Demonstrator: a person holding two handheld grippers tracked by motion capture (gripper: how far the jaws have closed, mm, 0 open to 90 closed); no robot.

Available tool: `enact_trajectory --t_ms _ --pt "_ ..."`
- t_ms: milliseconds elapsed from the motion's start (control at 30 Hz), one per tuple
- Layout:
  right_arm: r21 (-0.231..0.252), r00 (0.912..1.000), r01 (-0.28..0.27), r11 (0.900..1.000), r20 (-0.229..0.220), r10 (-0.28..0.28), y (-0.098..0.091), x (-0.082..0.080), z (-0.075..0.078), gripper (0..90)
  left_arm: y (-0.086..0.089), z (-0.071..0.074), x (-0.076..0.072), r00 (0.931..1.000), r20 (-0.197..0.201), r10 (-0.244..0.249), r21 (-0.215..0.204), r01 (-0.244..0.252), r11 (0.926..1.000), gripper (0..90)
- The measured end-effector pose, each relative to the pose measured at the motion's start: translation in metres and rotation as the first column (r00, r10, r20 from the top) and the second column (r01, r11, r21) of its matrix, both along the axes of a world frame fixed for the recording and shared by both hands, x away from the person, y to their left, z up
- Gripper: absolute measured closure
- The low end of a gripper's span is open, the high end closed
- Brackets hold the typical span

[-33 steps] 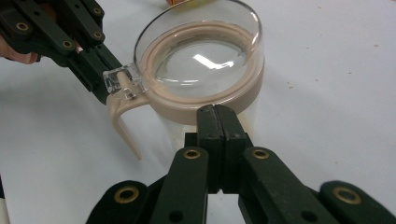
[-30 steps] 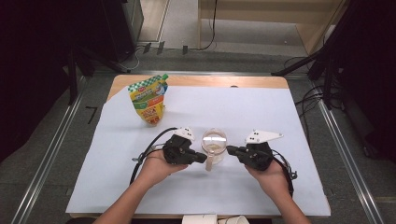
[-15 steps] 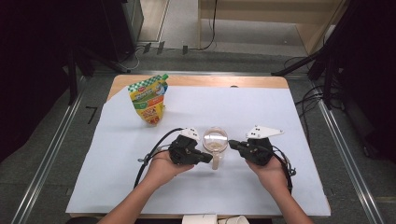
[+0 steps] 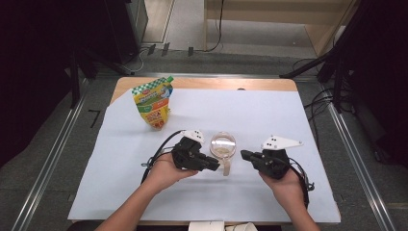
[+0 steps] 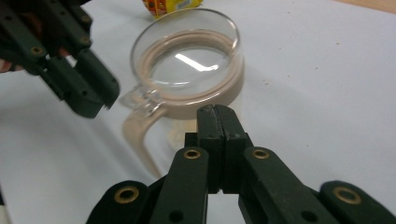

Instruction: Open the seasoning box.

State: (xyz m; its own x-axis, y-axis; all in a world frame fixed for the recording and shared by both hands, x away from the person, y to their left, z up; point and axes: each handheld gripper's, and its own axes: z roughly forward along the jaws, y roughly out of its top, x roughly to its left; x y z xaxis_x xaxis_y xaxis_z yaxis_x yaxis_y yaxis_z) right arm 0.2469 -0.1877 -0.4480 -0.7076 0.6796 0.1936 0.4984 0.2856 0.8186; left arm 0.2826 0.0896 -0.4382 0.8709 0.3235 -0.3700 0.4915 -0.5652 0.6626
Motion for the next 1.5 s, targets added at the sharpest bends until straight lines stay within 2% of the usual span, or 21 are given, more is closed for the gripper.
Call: enact_trajectory --t_ms 100,200,300,467,500,600,733,933,1233,1367,1500 --pt "0.013 0.9998 -0.018 0.9998 -0.010 0.018 0.003 -0.013 0.001 90.0 0.003 0.003 0.000 0.9998 0.014 -0.014 0.011 0.013 0.9998 67.6" --pt "0.002 0.9987 -0.047 0.9989 -0.017 0.047 0.010 -0.021 0.000 90.0 0.007 0.005 0.002 0.9996 0.002 -0.028 -0.006 0.028 0.9996 58.9" --pt "-0.023 0.9964 -0.082 0.9963 -0.024 0.082 0.019 -0.026 -0.004 90.0 0.013 0.007 0.003 0.9998 0.012 -0.018 -0.005 0.018 0.9998 51.7" --pt "-0.046 0.9921 -0.122 0.9915 -0.036 0.120 0.031 -0.029 -0.009 90.0 0.025 0.009 0.008 0.9998 -0.002 0.019 -0.031 -0.019 0.9993 43.3" --pt "-0.051 0.9911 -0.129 0.9903 -0.039 0.127 0.034 -0.029 -0.010 90.0 0.026 0.009 0.009 0.9997 -0.005 0.024 -0.024 -0.024 0.9994 42.3" --pt "-0.059 0.9893 -0.141 0.9883 -0.046 0.138 0.040 -0.028 -0.014 90.0 0.030 0.010 0.011 0.9997 0.004 0.024 -0.005 -0.024 0.9997 40.0" --pt "-0.071 0.9863 -0.159 0.9847 -0.056 0.155 0.049 -0.026 -0.020 90.0 0.033 0.012 0.011 0.9995 0.013 0.029 -0.018 -0.028 0.9994 39.5" --pt "-0.093 0.9848 -0.166 0.9818 -0.068 0.160 0.058 -0.024 -0.026 90.0 0.036 0.012 0.013 0.9988 0.019 0.045 -0.012 -0.044 0.9989 39.4" --pt "-0.106 0.9846 -0.167 0.9802 -0.069 0.160 0.059 -0.021 -0.030 90.0 0.038 0.011 0.015 0.9974 0.023 0.068 -0.011 -0.068 0.9977 38.2" --pt "-0.106 0.9847 -0.166 0.9804 -0.071 0.159 0.058 -0.021 -0.030 90.0 0.040 0.012 0.015 0.9956 0.046 0.082 -0.011 -0.081 0.9966 38.3" --pt "-0.109 0.9845 -0.165 0.9802 -0.077 0.157 0.057 -0.021 -0.029 90.0 0.041 0.012 0.016 0.9907 0.069 0.117 0.005 -0.118 0.9931 38.7"
